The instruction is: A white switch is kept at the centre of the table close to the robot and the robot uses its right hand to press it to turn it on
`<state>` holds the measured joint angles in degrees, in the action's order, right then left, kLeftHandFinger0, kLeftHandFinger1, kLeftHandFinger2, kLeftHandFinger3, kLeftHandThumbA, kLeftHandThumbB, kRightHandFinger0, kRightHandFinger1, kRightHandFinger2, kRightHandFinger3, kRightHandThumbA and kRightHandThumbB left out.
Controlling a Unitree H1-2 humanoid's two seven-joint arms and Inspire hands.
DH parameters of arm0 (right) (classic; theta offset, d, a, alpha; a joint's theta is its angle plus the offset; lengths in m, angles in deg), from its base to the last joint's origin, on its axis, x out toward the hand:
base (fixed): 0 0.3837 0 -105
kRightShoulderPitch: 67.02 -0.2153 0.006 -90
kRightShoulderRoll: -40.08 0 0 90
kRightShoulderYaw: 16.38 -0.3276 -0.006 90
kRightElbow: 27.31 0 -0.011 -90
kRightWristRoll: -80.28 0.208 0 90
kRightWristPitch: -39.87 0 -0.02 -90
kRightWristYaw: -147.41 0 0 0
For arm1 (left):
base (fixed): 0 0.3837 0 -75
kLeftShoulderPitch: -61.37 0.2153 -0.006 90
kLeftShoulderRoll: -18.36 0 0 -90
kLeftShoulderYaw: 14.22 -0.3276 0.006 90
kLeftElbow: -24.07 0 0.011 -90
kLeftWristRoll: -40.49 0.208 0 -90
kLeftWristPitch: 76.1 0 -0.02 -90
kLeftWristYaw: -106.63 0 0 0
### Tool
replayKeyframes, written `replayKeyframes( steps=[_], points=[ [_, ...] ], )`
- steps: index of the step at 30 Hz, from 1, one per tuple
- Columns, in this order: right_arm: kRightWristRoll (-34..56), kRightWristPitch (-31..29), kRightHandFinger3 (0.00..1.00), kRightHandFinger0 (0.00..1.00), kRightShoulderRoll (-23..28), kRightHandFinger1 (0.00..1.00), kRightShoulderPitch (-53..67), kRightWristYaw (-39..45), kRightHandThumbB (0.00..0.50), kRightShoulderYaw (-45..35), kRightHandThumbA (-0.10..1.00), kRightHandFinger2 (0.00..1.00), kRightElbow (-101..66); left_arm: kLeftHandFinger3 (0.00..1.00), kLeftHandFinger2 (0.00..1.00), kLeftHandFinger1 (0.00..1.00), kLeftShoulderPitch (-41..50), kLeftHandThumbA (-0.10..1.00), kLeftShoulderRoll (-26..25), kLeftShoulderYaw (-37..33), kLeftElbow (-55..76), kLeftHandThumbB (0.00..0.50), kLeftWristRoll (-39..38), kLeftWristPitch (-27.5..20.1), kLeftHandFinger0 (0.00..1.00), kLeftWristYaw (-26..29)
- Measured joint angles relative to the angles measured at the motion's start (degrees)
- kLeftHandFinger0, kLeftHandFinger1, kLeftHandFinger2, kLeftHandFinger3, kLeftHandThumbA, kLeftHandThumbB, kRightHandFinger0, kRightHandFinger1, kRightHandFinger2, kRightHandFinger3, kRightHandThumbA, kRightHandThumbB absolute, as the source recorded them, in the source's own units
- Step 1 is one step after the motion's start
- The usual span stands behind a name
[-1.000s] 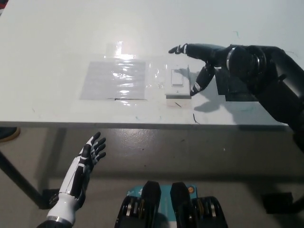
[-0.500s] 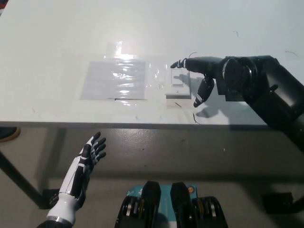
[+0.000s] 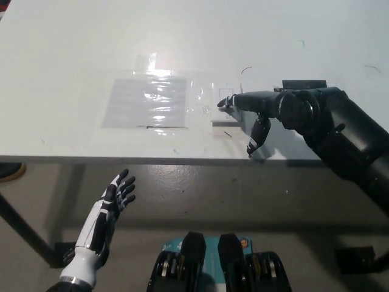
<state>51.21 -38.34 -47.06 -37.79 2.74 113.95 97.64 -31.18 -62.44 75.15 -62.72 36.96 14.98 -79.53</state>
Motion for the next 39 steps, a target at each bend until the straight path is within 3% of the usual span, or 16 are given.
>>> replayKeyframes(
  steps=[13,25,29,31,33,36,39],
  points=[
    [-1.92,-0.78,1.0,1.0,-0.85,1.0,0.04,0.27,0.303,0.01,1.0,1.0,1.31,1.0,1.0,1.0,-0.19,1.0,-0.2,-0.04,0.88,0.014,-0.02,1.01,1.0,0.0],
    [-2.54,-2.78,1.0,1.0,-1.21,1.0,-0.4,0.27,0.32,-1.78,1.0,1.0,2.55,1.0,1.0,1.0,-0.63,1.0,-0.23,-0.07,0.88,0.044,-0.08,1.22,1.0,0.0],
    [-0.15,-3.6,1.0,1.0,-0.57,1.0,-0.91,0.83,0.293,-8.07,1.0,1.0,-0.27,1.0,1.0,1.0,-0.67,1.0,-0.26,-0.09,0.86,0.042,-0.06,1.22,1.0,-0.01],
    [1.15,-3.76,1.0,1.0,0.18,1.0,-1.76,1.14,0.305,-10.99,1.0,1.0,-2.23,1.0,1.0,1.0,-0.68,1.0,-0.31,-0.11,0.87,0.05,-0.03,1.22,1.0,-0.01],
    [3.11,-3.51,1.0,1.0,1.52,1.0,-3.12,1.44,0.258,-15.77,1.0,1.0,-5.69,1.0,1.0,1.0,-0.68,1.0,-0.35,-0.14,0.87,0.041,-0.02,1.24,1.0,0.0],
    [5.53,-2.8,1.0,1.0,3.81,1.0,-4.03,1.57,0.305,-21.92,1.0,1.0,-12.73,1.0,1.0,1.0,-0.69,1.0,-0.32,-0.14,0.86,0.026,-0.04,1.27,1.0,0.0],
    [7.27,-1.82,1.0,1.0,5.71,1.0,-3.53,2.06,0.294,-25.15,1.0,1.0,-19.34,1.0,1.0,1.0,-0.7,1.0,-0.32,-0.13,0.82,0.003,-0.05,1.26,1.0,0.0]
  ],
)
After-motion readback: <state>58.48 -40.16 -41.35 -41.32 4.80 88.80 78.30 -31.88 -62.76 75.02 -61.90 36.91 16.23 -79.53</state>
